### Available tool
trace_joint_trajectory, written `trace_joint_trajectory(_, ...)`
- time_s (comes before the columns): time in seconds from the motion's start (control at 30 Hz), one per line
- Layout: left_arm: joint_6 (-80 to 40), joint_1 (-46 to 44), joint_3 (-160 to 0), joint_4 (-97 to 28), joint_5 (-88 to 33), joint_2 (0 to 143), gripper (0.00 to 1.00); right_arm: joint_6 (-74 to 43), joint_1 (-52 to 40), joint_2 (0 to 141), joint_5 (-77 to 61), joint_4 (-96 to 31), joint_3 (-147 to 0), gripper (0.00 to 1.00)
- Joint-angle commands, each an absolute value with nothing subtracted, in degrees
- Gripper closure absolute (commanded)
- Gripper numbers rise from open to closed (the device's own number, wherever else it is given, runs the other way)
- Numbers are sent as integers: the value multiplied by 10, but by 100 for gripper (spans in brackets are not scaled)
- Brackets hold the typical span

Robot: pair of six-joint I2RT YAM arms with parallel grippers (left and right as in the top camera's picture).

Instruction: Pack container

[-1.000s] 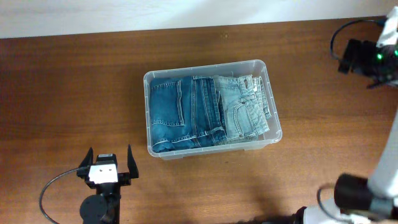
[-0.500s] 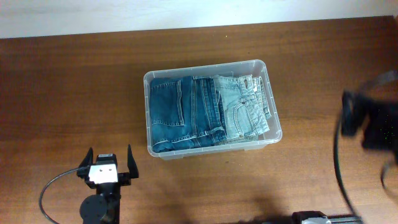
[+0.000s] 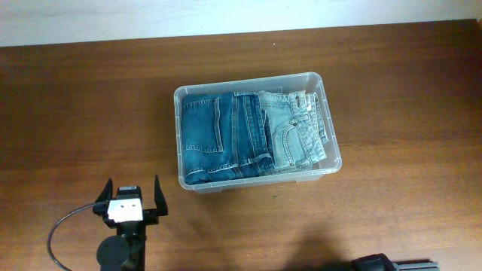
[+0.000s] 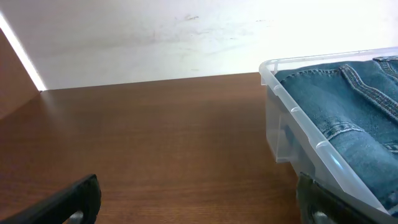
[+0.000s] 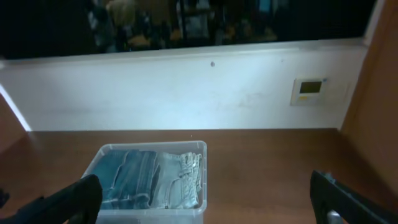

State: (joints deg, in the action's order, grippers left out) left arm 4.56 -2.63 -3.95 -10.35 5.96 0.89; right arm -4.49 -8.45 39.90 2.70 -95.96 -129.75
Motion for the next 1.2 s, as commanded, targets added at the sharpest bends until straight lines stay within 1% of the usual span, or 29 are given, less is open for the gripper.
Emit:
trace_joint_trajectory(0.0,55,-23,-31,-101,53,4,1,-49,-90,339,17,-961,-1247,2)
trace_joint_trajectory(0.17,55,-23,-31,-101,53,4,1,-49,-90,246,-1,-958,-1164,2)
trace_joint_trajectory(0.33,55,-23,-31,-101,53,4,0,-49,-90,184,-5,-956,-1080,2)
trace_joint_trajectory(0.47,55,-23,-31,-101,53,4,0,-49,-90,130,-7,-908,-981,1)
trace_joint_trajectory(0.7,55,-23,-31,-101,53,4,1,-49,-90,41,-6,-734,-764,1)
trace_joint_trajectory(0.8,55,-23,-31,-101,53,4,1,-49,-90,2,-6,-630,-650,2)
trace_joint_trajectory(1.0,55,-23,-31,-101,53,4,0,-49,-90,3,-6,-471,-508,2)
trace_joint_trajectory(1.17,55,-23,-31,-101,53,4,0,-47,-90,3,-6,-278,-365,2)
